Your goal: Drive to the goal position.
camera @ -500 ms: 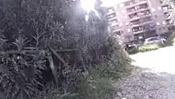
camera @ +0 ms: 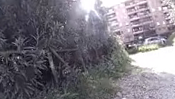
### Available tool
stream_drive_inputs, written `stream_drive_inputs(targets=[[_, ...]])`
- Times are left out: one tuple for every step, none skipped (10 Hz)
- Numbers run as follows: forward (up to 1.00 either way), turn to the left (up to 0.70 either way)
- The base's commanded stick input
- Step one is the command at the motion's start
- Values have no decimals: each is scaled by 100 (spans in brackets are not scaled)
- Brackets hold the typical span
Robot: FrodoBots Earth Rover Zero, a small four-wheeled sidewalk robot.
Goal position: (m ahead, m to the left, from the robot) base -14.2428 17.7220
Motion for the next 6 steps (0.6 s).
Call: stream_drive_inputs(targets=[[0,-70],[0,-70],[0,-70],[0,-70],[0,-70],[0,-70]])
